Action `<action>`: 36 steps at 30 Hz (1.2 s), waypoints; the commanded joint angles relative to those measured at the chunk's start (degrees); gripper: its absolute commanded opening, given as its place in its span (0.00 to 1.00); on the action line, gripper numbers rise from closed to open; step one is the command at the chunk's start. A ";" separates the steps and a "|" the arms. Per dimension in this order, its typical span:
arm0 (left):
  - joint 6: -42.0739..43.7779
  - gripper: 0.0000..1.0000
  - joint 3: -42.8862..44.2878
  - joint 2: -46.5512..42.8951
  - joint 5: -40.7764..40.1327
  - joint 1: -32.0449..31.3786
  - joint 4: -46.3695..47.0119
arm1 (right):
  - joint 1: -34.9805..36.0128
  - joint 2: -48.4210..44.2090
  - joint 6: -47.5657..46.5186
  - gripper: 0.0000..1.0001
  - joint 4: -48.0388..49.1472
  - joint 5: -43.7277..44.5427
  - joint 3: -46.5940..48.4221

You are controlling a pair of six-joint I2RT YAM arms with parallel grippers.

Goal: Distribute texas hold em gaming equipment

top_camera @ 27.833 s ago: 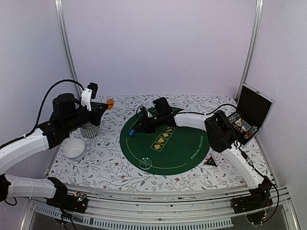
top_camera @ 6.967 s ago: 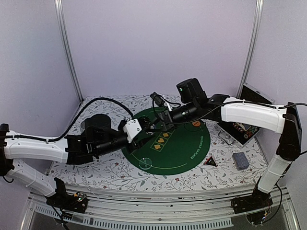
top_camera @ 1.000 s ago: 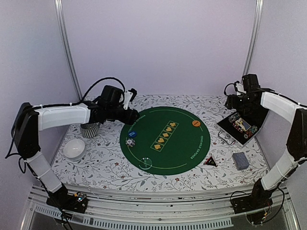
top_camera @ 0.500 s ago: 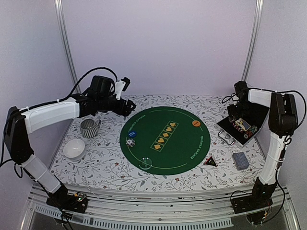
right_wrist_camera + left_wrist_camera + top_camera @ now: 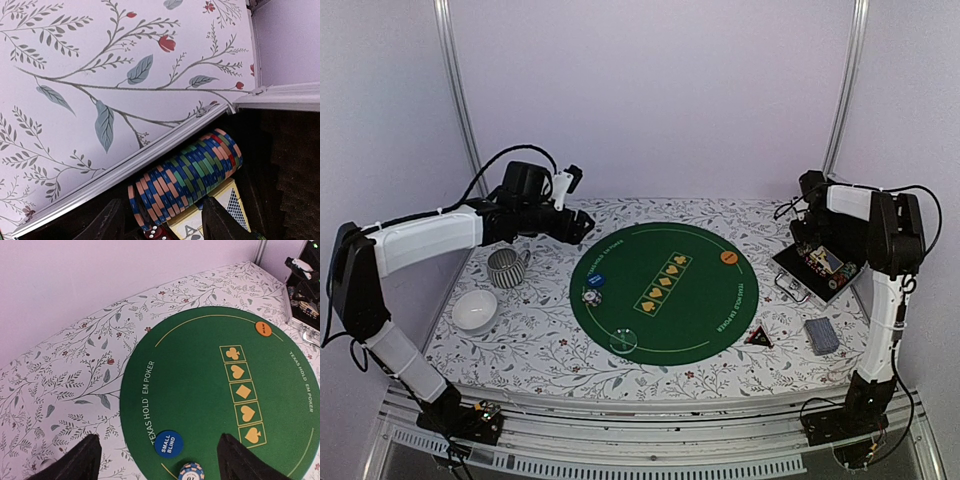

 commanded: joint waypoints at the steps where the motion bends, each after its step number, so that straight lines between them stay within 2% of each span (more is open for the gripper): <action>1: 0.56 0.83 -0.95 -0.06 1.15 0.72 1.03 | 0.62 2.34 -1.60 0.53 -0.38 1.99 3.60; 22: 1.00 0.86 -1.82 -0.96 2.45 1.59 1.60 | 0.57 6.09 -3.42 0.48 -1.55 5.29 5.28; 31: 0.88 0.86 -1.91 -1.05 3.74 1.79 1.51 | 0.57 4.26 -2.75 0.50 -1.99 5.81 3.57; 34: 0.91 0.86 -1.91 -1.05 4.11 1.79 1.55 | 0.61 3.57 -2.51 0.58 -1.75 5.91 2.99; 36: 0.82 0.86 -1.87 -1.09 4.39 1.78 1.56 | 0.64 2.95 -2.58 0.59 -1.35 5.43 2.87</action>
